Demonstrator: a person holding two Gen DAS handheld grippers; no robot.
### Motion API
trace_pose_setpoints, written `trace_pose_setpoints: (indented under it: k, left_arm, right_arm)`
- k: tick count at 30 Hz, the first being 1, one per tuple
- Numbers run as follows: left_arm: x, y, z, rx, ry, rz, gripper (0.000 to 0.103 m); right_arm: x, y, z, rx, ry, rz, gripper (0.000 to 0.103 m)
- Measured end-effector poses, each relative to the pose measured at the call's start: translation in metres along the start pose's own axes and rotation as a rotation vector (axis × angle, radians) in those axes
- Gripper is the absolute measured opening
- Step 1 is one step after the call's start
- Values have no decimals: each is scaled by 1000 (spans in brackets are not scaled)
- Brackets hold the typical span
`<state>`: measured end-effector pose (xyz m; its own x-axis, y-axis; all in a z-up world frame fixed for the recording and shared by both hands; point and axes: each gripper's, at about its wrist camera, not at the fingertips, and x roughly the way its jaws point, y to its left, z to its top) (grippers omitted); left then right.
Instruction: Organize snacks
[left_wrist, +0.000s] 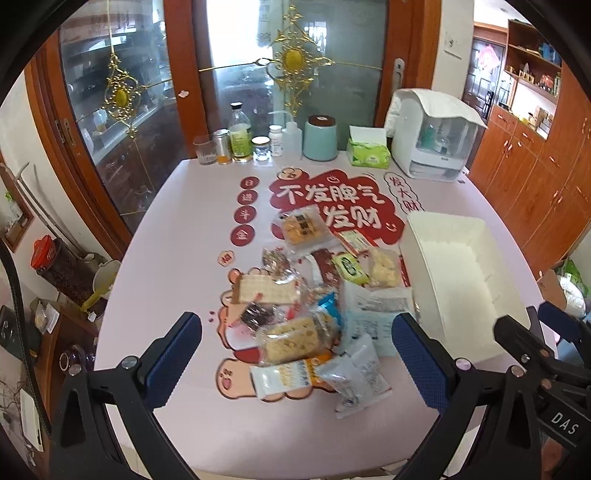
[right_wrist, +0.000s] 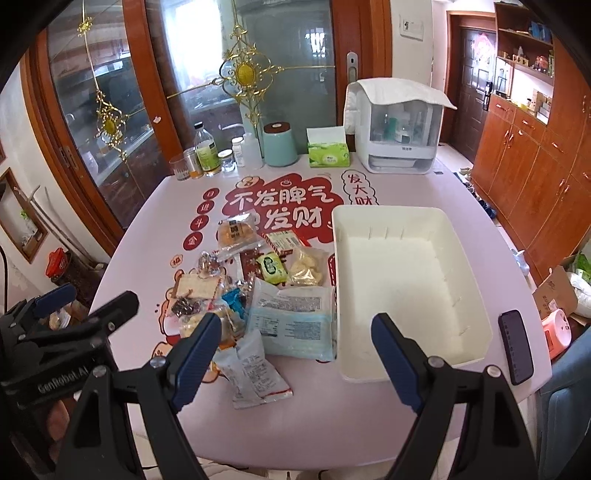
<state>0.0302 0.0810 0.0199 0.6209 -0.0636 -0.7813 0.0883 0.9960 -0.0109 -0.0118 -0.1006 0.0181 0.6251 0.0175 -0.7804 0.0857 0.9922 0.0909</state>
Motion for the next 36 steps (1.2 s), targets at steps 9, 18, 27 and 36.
trace_pose_setpoints:
  k: [9,18,27,36]
  left_arm:
    - [4,66,24,11,-104,81,102]
    - [55,115,29,41,-15,-2,102]
    - [124,95,2,264,102,-178,102]
    - [194,43,-32,575,252,-310,102]
  right_arm:
    - [-3,32,8,-17,-61,-74,84]
    - [36,56,1,8,15,-78,84]
    - [95,63,-42,35,171,-72,84]
    - [143,58,-88,53,304,-66,84]
